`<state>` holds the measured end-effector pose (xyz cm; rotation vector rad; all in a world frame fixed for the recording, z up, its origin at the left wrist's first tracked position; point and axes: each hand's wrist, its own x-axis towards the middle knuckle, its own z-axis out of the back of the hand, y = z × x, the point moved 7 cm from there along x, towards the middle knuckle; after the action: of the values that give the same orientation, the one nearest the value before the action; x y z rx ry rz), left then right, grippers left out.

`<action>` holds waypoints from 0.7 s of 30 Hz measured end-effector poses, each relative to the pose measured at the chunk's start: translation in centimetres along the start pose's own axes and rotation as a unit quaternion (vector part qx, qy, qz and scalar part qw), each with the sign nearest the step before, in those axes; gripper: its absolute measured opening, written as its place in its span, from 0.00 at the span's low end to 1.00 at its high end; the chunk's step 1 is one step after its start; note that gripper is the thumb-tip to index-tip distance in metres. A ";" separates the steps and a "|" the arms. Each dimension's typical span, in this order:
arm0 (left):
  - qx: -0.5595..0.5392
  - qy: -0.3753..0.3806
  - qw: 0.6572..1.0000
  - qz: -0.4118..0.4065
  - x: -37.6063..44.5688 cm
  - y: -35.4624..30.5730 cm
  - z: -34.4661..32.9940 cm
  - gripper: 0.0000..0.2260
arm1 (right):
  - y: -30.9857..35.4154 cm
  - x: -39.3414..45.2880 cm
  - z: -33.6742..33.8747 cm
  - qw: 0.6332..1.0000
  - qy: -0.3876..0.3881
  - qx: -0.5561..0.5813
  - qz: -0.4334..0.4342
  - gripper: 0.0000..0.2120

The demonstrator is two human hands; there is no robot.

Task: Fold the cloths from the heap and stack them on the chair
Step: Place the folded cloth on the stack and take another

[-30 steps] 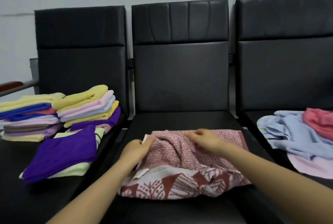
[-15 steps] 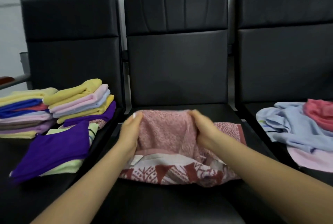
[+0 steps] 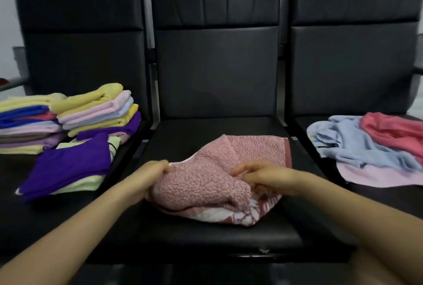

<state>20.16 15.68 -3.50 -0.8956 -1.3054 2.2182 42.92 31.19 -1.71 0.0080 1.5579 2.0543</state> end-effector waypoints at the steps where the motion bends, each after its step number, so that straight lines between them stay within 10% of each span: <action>1: 0.030 0.024 0.999 0.018 0.6 1.3 0.2 0.08 | -0.4 -0.1 -0.3 1.000 0.003 -0.011 -0.002 0.09; 7: 0.064 0.025 0.996 0.058 1.5 -0.4 0.7 0.21 | 0.4 0.7 4.3 0.980 -0.186 0.039 0.054 0.05; 12: 0.088 0.034 0.995 0.042 3.8 -3.0 -1.9 0.22 | -1.3 1.0 10.7 0.905 -0.387 -0.177 -0.027 0.09; 15: 0.110 0.053 0.992 0.041 4.5 -4.7 -4.6 0.23 | -2.9 0.0 12.7 0.871 -0.387 -0.266 -0.144 0.25; 21: 0.071 0.032 0.996 -0.035 5.7 -7.2 -8.6 0.15 | -3.8 2.2 12.0 0.927 -0.325 -0.161 -0.094 0.16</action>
<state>22.42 28.00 -2.02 -0.8478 -1.1168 2.1793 46.63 43.41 -1.87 0.3661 0.7797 1.8611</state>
